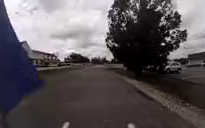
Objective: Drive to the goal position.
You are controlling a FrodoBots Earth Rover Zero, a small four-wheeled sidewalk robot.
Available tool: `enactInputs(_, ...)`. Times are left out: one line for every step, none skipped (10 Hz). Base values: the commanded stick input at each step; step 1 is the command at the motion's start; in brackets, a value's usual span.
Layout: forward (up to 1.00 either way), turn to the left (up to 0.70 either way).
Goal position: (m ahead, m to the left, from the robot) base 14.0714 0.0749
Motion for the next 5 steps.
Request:
enactInputs(0.45, 0.20)
enactInputs(0.45, 0.17)
enactInputs(0.45, 0.03)
enactInputs(0.45, 0.00)
enactInputs(0.45, 0.00)
